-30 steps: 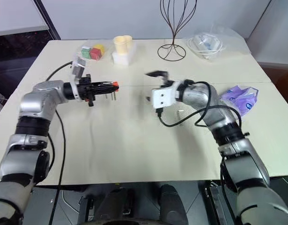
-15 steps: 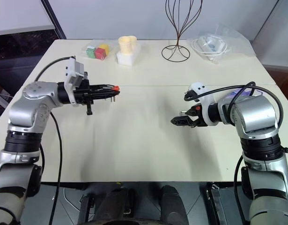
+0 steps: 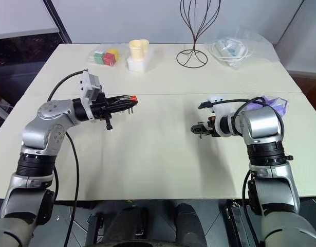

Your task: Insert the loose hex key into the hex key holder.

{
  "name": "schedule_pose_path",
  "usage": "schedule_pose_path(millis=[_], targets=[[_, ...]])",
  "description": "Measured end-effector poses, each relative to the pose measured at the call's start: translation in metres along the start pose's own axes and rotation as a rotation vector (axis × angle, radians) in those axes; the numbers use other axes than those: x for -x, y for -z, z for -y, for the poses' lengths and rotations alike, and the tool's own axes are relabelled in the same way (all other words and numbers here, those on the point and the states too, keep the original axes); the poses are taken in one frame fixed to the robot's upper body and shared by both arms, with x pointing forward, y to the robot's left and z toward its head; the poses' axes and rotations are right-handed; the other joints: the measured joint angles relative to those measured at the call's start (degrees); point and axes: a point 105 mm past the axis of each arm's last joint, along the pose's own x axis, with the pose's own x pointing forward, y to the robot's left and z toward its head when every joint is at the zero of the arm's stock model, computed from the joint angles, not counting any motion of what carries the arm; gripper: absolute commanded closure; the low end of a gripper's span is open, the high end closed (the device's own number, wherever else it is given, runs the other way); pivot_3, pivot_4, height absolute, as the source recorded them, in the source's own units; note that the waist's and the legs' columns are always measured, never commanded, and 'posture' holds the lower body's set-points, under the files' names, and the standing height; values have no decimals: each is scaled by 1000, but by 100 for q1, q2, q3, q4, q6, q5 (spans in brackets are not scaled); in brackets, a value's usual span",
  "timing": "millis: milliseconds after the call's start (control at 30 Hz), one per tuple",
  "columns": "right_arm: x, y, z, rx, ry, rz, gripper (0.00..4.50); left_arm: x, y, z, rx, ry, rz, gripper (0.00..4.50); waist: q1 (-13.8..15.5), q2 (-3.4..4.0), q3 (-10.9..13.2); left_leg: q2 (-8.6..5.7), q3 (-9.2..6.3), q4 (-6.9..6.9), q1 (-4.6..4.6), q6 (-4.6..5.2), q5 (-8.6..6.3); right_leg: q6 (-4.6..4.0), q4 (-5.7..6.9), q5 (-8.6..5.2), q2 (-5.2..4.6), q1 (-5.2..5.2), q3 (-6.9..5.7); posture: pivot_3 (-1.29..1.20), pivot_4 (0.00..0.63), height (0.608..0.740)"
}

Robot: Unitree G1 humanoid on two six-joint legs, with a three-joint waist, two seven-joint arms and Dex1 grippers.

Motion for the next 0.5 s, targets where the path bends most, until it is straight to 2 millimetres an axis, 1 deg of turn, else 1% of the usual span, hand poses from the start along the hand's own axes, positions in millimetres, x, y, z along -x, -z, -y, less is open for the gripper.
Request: schedule_pose_path(millis=[100, 200, 267, 367, 500], targets=[[-6, -6, -2, 23, 18, 3, 29, 1, 3, 1, 11, -11, 2, 4500, -3, -1, -1, 1, 0, 0, 0, 0, 0, 0, 0, 0, 1, 0, 0, 0, 150, 740], [-10, -7, -2, 51, 47, -1, 29, 1, 4, 1, 23, -23, 8, 4500, -5, -8, -6, 2, -1, 0, 2, 0, 0, 0, 0, 0, 1, 2, 0, 0, 150, 740], [-15, -7, -6, 58, 54, -2, 29, 0, 5, 0, 25, -33, 12, 4500, -17, -18, -13, 2, -1, 0, 14, 0, 0, 0, -1, 0, 1, 14, 0, 0, 150, 740], [-19, -4, -6, 70, 93, -12, 829, -1, 5, 0, 31, -40, 18, 4500, -23, -25, -18, 4, -1, -2, 44, 1, -1, -1, -4, 0, 1, 42, 0, 0, 150, 740], [-21, 2, -9, 80, 139, -15, 2798, 0, 8, 0, 39, -54, 18, 4500, -22, -27, -21, 7, -1, -8, 53, 2, -3, -1, -2, -1, 0, 45, 0, 0, 150, 740]])
